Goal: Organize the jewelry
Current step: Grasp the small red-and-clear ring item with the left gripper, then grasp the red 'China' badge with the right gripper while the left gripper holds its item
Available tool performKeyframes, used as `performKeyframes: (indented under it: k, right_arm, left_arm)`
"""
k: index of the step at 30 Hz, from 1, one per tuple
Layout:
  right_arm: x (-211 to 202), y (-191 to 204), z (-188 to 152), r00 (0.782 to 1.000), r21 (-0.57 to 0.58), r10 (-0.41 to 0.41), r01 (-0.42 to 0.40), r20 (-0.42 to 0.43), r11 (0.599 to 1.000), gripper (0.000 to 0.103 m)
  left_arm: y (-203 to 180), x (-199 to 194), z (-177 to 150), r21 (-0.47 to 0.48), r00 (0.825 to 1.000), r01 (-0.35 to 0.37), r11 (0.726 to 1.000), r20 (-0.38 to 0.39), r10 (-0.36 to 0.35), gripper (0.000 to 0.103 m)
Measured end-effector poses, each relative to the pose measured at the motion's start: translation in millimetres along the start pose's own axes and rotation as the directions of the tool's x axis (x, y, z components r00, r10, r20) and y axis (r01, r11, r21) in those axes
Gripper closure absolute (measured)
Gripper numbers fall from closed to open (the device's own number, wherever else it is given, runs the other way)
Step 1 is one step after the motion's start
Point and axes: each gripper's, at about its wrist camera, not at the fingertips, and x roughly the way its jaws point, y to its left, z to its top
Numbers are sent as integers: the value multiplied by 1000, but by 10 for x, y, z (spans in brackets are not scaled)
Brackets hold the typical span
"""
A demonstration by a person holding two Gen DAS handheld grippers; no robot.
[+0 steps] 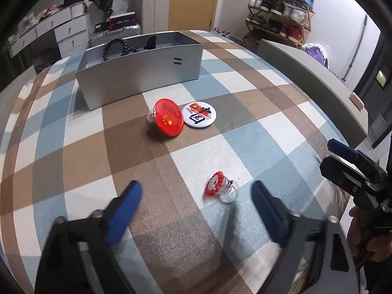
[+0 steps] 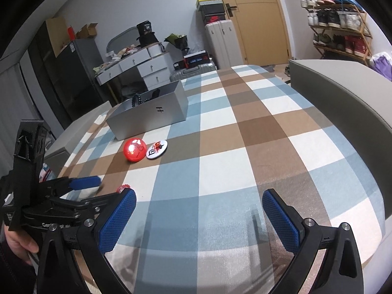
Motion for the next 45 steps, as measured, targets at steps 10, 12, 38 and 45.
performKeyframes:
  k: [10,12,38,45]
  right_arm:
    - [-30,-16,-1,1000,9,2,-2,1,1000,0]
    - [-29,-21,-1,1000,16,5,-5,1,1000,0]
    - [437,538,339,983,-116,155,-165,-95,979,0]
    - [861,999,433,978,-250,164,-191,-126,949,9]
  left_arm:
    - [-22,47,33,-4,994,92,996,-51,-92,82]
    - [-29,44,25,-4,992,110,994,-56,-110,86]
    - [776,-560,-263,-224,990,43,974,138,-12,87]
    - [1028,-671,-392,-294,984,-8,956,170,60,87]
